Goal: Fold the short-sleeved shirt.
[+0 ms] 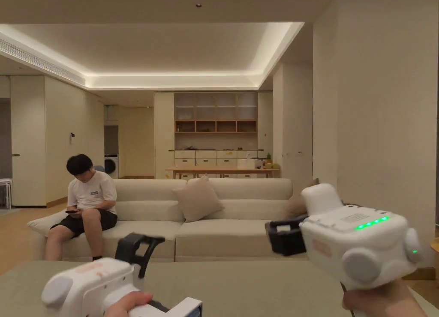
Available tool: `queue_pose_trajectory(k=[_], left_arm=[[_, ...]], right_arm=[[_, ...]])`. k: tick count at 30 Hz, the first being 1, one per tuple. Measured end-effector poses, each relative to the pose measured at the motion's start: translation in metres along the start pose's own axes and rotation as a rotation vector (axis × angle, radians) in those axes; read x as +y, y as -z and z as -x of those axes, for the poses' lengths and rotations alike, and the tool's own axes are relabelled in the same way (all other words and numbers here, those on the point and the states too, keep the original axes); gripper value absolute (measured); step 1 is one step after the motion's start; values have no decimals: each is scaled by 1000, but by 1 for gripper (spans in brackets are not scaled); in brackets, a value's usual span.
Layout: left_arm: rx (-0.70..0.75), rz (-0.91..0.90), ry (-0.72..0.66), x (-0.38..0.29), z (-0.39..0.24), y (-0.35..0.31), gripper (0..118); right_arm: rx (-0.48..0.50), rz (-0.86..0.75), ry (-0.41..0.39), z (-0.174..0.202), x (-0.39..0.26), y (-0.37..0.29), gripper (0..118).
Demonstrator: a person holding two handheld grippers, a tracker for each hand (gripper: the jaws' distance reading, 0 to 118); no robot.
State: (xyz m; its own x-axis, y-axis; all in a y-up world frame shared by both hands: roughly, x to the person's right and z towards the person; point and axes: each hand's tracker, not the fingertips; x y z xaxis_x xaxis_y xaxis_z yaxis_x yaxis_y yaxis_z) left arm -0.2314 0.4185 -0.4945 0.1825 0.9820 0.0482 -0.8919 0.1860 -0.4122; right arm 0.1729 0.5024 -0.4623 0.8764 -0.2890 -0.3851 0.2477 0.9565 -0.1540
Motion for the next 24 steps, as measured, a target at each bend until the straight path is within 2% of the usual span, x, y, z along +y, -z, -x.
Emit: queue_pose_trajectory(k=[1,2,3,4,5,6,7,10,12,13,16,24], left_arm=[[13,3,350,2,-36,-2,118],[112,-120,779,-14,-66,-13,118],[243,-263,1153,-47,-95,-30,118],[388,-426,1433,-72,-99,-36,118],[454,-584,1609,-86,-95,-41,118],[456,-640,1670,-92,-94,-46,118],[430,-618,1645,-89,-93,-50,118],[279,-453,1423,-86,-96,-57,118],[276,-418,1360,-71,-93,-53,118],[318,-426,1356,-70,-93,-52,118],[298,-446,1385,-57,-91,-50,118],[341,-414,1303,-54,-87,-50,118]], right_arm=[[85,-61,135,-24,3,2,118],[77,-118,146,-35,-2,-1,118],[-78,-105,6,-36,-7,-3,118],[-201,-109,-126,-37,-14,-2,118],[-263,-87,-236,-38,-28,-2,118],[-290,-66,-272,-41,-35,0,118],[-315,-74,-261,-43,-40,0,118],[-285,-118,-250,-31,-41,-6,118],[-268,-104,-252,-28,-36,-3,118],[-286,-116,-255,-24,-33,-3,118],[-294,-157,-275,-21,-30,-8,118],[-322,-182,-257,-23,-22,-15,118]])
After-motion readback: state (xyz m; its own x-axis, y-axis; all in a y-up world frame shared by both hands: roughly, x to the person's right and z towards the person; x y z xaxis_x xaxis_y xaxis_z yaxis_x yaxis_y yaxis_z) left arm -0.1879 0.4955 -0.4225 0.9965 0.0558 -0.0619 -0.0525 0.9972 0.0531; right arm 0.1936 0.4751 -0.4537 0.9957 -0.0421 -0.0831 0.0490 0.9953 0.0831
